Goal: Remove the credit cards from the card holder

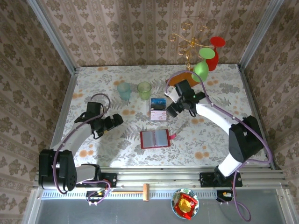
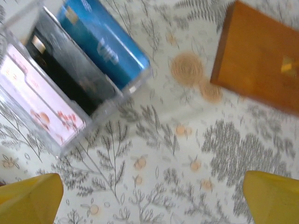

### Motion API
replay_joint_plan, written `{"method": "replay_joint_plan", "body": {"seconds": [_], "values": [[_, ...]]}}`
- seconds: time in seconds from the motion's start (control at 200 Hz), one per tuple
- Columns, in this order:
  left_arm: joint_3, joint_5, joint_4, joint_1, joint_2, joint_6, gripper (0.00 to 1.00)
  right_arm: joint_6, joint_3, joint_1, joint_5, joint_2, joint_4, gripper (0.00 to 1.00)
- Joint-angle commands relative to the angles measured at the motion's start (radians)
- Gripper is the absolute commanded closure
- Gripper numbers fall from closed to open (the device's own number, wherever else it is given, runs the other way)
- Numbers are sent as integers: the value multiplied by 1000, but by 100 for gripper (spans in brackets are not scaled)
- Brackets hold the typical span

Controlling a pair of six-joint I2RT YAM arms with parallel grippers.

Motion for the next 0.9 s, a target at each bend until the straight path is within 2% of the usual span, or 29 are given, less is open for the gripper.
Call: {"method": "replay_joint_plan", "body": {"seconds": [0.0, 0.145, 0.285, 0.435, 0.515, 0.705, 0.76, 0.84, 0.895], "values": [[3, -129, -7, 31, -46, 62, 0, 126, -113, -25, 88, -84, 129, 0], [-6, -289, 32, 52, -108, 112, 0, 241, -274, -92, 118, -171, 248, 0], [-26, -437, 82, 74, -157, 168, 0, 345, -407, -207, 126, -236, 383, 0], [-66, -530, 184, 101, -169, 285, 0, 420, -497, -327, 119, -254, 521, 0], [-139, -536, 330, 108, -168, 359, 0, 436, -532, -370, 125, -246, 614, 0], [-313, -444, 773, 158, -110, 432, 0, 438, -620, -415, 154, -219, 867, 0], [-331, -429, 881, 159, -63, 454, 0, 439, -649, -421, 156, -180, 958, 0], [-309, -389, 955, 160, 3, 492, 0, 455, -670, -430, 144, -166, 1036, 0], [-302, -377, 1024, 161, 47, 514, 0, 457, -669, -430, 142, -146, 1048, 0]]}}
